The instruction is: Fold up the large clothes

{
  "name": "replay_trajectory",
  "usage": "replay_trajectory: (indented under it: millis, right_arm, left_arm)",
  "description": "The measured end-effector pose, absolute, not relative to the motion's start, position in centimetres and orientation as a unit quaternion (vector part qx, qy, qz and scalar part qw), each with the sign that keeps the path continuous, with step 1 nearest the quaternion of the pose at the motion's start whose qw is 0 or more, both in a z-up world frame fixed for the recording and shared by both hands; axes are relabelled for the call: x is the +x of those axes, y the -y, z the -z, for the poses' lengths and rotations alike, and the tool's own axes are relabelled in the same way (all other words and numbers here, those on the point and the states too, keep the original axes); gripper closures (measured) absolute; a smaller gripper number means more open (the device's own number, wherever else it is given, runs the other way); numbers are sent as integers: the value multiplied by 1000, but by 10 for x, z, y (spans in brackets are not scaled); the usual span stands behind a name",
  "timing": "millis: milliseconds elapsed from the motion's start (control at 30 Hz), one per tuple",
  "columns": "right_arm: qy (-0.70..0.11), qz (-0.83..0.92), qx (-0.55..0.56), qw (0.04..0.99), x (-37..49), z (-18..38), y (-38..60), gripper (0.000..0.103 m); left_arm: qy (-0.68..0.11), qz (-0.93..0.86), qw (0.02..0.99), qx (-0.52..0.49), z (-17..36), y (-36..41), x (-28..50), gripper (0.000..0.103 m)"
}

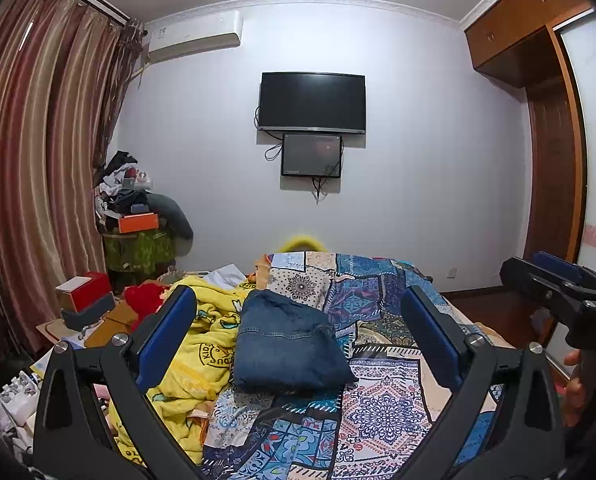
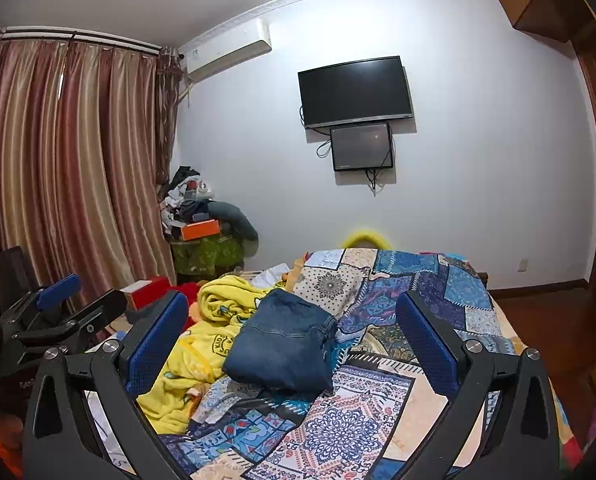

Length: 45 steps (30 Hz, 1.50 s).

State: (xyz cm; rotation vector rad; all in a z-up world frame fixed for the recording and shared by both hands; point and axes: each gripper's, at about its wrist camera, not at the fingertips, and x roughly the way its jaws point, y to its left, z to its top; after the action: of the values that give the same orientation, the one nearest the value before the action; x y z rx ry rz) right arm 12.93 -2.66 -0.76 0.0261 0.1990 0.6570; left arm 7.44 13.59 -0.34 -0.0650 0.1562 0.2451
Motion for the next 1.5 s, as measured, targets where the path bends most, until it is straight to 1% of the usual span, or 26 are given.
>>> replay_trajectory:
  millis: [1500]
  right_arm:
    - [-108,-310,18,945,134,10,30,0]
  left_arm:
    - [-85,-93,991,-34,5,-134,77,1]
